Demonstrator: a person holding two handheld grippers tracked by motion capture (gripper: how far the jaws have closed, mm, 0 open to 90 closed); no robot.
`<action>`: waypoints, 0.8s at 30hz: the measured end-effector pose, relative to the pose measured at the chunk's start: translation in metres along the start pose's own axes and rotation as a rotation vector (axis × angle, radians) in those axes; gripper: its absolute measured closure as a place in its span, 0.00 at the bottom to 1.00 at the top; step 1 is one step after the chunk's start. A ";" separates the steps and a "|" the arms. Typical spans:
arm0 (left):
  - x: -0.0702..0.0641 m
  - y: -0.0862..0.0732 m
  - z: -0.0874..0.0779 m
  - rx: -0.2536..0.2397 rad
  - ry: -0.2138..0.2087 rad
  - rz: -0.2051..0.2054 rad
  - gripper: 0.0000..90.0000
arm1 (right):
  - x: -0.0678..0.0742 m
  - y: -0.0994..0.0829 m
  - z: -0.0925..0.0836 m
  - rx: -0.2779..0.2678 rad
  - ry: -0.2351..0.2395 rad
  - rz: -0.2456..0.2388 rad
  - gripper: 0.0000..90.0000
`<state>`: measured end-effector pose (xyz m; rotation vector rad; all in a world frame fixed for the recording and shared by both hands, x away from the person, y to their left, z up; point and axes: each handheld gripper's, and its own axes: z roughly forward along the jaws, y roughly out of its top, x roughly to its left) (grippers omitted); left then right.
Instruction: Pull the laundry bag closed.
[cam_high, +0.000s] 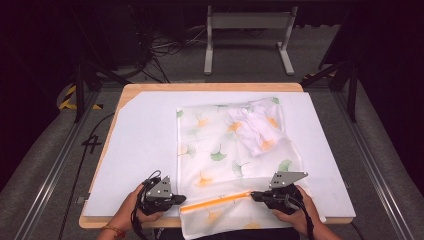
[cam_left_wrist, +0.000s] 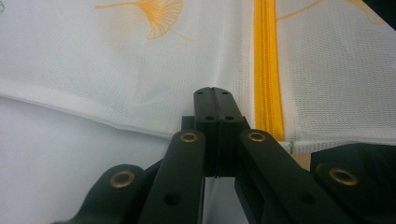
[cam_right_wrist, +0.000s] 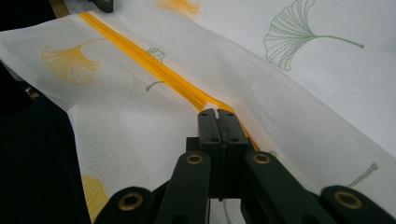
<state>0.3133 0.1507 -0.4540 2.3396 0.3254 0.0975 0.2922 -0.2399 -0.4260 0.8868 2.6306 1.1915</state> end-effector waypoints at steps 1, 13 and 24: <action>0.000 0.000 0.000 -0.001 -0.001 -0.001 1.00 | -0.001 -0.001 -0.001 -0.001 0.000 0.004 1.00; 0.000 0.000 0.000 -0.001 0.000 -0.001 1.00 | -0.006 -0.006 -0.007 -0.001 -0.019 0.020 1.00; 0.000 0.000 0.000 -0.005 -0.003 -0.008 1.00 | -0.011 -0.012 -0.015 -0.005 -0.029 0.041 1.00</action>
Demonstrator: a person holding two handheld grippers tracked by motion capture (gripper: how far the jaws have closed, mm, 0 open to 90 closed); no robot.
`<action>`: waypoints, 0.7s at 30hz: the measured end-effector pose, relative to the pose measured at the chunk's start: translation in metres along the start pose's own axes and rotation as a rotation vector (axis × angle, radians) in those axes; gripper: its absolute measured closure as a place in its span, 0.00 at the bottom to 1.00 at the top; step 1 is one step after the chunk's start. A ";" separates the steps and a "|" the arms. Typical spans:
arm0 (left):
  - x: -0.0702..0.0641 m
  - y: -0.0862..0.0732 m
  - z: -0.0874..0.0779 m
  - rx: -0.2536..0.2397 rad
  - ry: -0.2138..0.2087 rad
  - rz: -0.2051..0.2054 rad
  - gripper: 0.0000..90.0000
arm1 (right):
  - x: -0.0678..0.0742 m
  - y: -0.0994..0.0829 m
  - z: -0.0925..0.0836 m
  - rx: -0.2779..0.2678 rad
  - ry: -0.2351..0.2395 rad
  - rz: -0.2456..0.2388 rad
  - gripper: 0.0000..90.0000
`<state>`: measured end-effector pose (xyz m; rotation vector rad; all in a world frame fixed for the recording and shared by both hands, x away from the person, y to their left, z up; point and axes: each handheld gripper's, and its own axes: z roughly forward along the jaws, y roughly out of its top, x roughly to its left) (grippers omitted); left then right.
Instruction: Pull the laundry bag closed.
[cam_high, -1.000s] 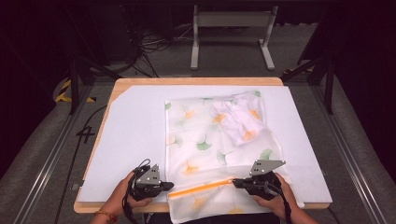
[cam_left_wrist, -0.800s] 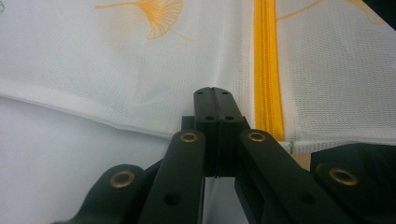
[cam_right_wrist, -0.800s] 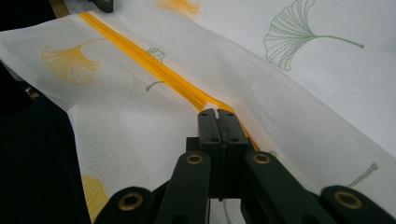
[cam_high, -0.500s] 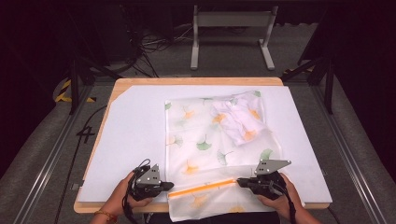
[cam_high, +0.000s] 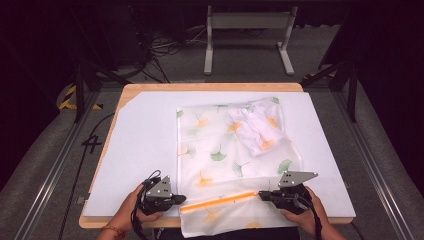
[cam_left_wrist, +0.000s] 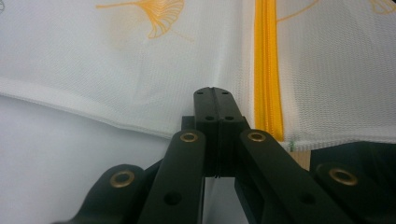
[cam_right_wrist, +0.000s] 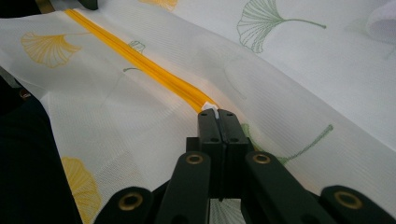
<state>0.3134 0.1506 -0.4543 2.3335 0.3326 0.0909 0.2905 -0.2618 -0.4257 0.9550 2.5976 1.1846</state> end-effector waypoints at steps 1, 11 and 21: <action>0.000 0.000 0.000 -0.001 -0.001 0.000 1.00 | -0.001 -0.001 -0.001 0.000 -0.003 0.003 1.00; 0.000 0.000 0.000 0.005 0.005 0.003 1.00 | -0.004 -0.005 -0.008 -0.006 -0.017 0.014 1.00; -0.001 0.001 0.000 0.007 0.007 0.003 1.00 | -0.005 -0.007 -0.013 -0.009 -0.024 0.020 1.00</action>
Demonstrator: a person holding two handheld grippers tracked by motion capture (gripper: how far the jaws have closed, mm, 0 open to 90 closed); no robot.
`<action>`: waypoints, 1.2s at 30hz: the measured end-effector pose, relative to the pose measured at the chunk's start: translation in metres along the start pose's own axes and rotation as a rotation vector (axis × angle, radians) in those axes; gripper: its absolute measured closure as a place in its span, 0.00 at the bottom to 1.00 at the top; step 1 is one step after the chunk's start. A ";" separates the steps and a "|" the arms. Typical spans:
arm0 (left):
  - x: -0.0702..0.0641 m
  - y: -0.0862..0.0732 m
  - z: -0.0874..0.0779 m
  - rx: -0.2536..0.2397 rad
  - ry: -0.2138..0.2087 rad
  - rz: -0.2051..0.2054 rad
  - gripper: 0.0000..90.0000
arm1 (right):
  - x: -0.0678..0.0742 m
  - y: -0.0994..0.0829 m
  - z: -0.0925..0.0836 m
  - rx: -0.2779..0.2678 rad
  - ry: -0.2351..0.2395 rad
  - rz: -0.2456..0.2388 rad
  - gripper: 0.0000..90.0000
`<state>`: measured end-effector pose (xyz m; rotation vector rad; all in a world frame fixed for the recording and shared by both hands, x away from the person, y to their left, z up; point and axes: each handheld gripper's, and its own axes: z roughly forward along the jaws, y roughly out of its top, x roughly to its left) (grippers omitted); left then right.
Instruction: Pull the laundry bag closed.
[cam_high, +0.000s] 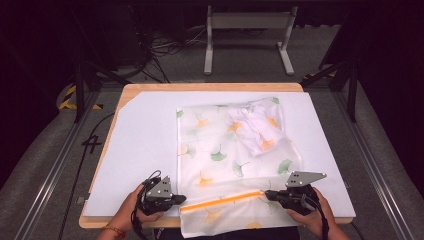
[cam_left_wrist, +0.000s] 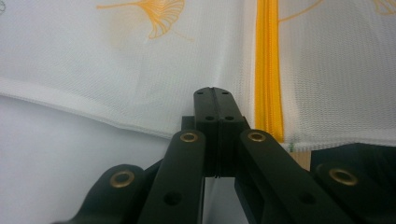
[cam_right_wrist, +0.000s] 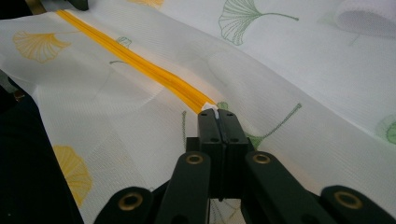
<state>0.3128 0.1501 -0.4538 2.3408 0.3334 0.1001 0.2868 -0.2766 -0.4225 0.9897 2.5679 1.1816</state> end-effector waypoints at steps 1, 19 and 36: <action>0.000 0.000 0.000 -0.002 -0.001 -0.002 1.00 | 0.000 0.000 0.000 0.000 0.000 0.003 1.00; 0.000 0.000 0.000 0.000 -0.001 -0.002 1.00 | -0.004 -0.004 -0.007 -0.012 -0.012 0.012 1.00; 0.000 0.001 0.000 0.004 0.000 -0.002 1.00 | -0.005 -0.007 -0.013 -0.013 -0.036 0.015 1.00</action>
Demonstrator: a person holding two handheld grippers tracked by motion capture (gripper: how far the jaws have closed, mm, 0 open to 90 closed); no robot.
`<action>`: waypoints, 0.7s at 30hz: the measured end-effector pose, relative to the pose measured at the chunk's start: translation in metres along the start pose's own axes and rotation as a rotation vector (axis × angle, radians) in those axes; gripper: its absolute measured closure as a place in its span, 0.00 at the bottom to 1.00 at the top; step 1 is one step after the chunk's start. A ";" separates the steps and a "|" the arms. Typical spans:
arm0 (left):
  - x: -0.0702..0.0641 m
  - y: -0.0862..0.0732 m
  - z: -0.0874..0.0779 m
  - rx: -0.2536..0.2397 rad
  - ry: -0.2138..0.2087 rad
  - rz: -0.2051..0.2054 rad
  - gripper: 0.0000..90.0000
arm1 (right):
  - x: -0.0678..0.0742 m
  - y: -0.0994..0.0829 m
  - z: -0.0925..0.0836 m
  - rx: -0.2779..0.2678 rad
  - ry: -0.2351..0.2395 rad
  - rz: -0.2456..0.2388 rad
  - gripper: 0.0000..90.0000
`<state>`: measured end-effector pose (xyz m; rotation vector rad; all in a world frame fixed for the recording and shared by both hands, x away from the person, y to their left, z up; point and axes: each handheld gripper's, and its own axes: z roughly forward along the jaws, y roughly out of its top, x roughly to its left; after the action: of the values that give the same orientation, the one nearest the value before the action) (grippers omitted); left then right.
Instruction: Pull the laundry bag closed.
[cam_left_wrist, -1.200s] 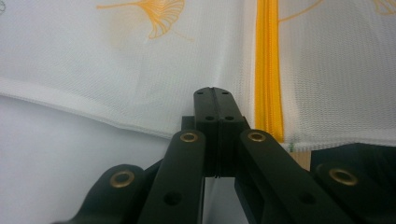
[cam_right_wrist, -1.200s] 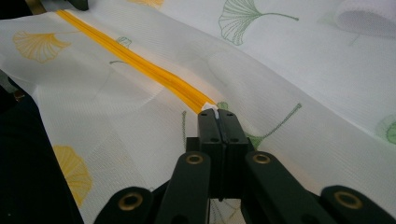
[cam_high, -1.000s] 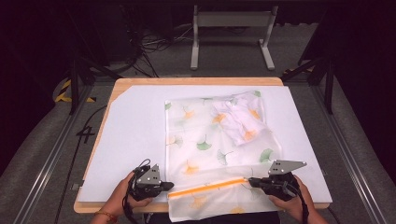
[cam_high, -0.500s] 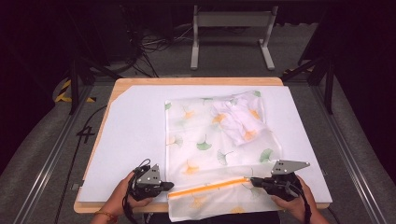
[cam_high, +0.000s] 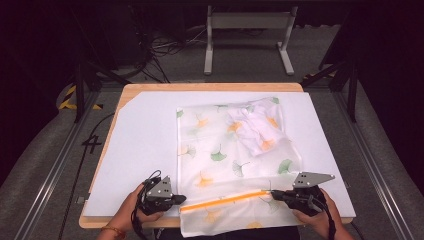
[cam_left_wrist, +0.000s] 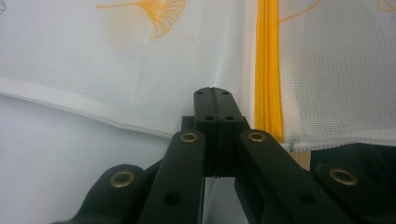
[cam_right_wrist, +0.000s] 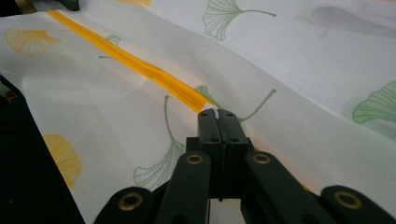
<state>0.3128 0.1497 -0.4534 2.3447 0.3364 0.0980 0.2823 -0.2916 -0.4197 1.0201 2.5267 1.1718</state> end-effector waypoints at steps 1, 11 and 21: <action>0.000 0.000 0.000 0.000 0.000 0.000 1.00 | 0.000 0.000 0.000 0.000 0.000 0.000 1.00; 0.002 0.001 0.000 0.004 -0.012 0.001 1.00 | -0.011 -0.007 -0.013 -0.029 -0.028 0.033 1.00; 0.001 0.001 0.000 0.010 -0.007 0.006 1.00 | -0.012 -0.011 -0.018 -0.035 -0.041 0.034 1.00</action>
<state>0.3142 0.1495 -0.4525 2.3558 0.3271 0.0907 0.2782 -0.3156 -0.4170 1.0718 2.4588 1.1871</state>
